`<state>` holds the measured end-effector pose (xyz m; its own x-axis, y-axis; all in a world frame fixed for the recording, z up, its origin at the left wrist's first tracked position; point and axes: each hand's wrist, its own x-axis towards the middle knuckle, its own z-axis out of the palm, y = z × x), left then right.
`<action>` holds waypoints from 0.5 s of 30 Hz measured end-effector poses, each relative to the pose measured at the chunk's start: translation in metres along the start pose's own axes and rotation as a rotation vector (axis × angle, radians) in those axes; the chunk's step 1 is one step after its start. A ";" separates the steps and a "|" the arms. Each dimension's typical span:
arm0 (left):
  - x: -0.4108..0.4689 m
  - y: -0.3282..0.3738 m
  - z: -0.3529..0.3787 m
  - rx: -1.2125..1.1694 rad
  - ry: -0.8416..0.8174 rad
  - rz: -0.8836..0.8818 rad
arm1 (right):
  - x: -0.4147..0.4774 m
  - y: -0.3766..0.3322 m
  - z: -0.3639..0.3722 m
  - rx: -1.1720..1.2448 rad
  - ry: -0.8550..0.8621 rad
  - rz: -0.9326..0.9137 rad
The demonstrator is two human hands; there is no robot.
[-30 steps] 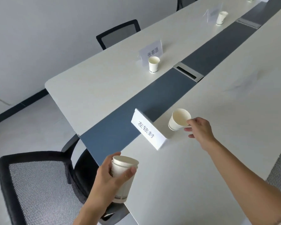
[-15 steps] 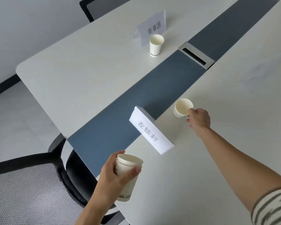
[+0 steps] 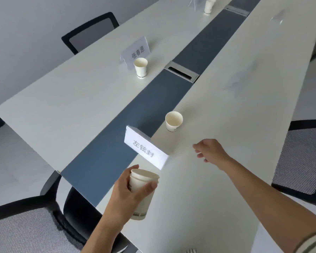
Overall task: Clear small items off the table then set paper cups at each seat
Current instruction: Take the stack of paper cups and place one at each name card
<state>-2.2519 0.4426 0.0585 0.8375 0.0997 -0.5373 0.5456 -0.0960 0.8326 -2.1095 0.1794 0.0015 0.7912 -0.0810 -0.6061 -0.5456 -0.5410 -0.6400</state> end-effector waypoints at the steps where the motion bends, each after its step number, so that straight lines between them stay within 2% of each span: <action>1: -0.006 0.003 0.008 0.014 -0.018 0.015 | -0.016 0.010 -0.007 -0.041 0.000 -0.024; 7: -0.051 0.014 0.067 0.120 -0.148 0.108 | -0.120 0.072 -0.048 -0.155 0.021 -0.158; 15: -0.138 -0.023 0.175 0.306 -0.347 0.184 | -0.265 0.204 -0.095 -0.108 0.026 -0.146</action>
<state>-2.3744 0.2576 0.0901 0.8533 -0.2770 -0.4418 0.3285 -0.3725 0.8680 -2.4036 0.0109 0.0767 0.8675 -0.0154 -0.4972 -0.3924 -0.6354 -0.6651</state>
